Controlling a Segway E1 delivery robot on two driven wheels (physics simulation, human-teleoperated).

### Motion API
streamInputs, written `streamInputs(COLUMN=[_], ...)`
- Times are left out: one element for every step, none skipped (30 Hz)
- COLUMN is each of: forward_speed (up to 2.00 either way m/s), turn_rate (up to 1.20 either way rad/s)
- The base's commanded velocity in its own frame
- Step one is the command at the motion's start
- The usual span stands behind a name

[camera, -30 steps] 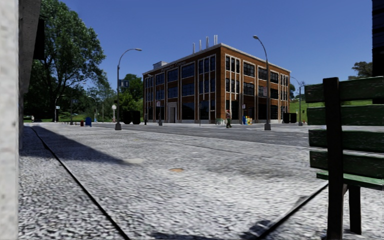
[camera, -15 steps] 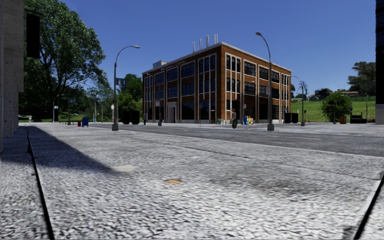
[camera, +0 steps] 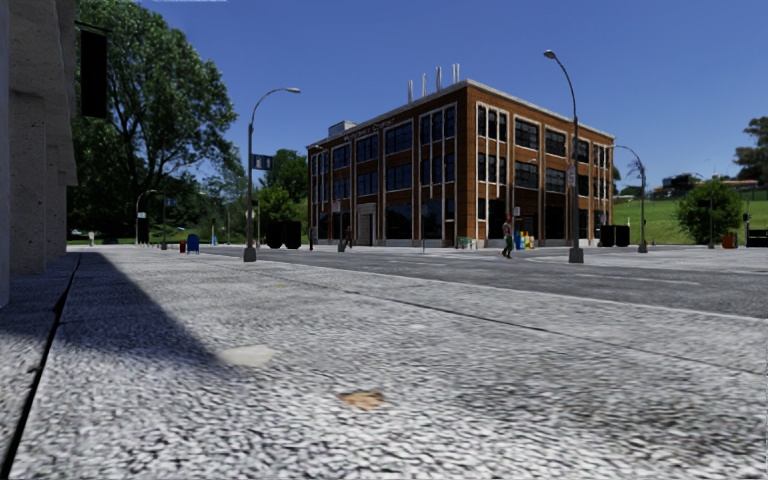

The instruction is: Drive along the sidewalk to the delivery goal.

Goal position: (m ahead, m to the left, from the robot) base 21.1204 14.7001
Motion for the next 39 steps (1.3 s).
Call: streamInputs(forward_speed=[1.17,1.17,1.31,1.58,2.00,2.00,2.00,2.00,2.00,2.00,2.00,2.00,2.00,2.00,2.00,2.00,2.00,2.00,2.00,2.00,2.00,2.00,2.00,2.00,2.00,2.00,2.00,2.00,2.00,2.00,2.00,2.00,2.00,2.00,2.00,2.00,2.00,2.00,2.00], turn_rate=[0.29,0.29,0.30,0.30,0.30,0.30,0.30,0.30,0.30,0.30,0.30,0.30,0.30,0.30,0.30,0.30,0.30,0.30,0.30,0.30,0.30,0.30,0.30,0.30,0.30,0.31,0.31,0.31,0.31,0.31,0.31,0.32,0.35,0.37,0.37,0.40,0.44,0.48,0.48])
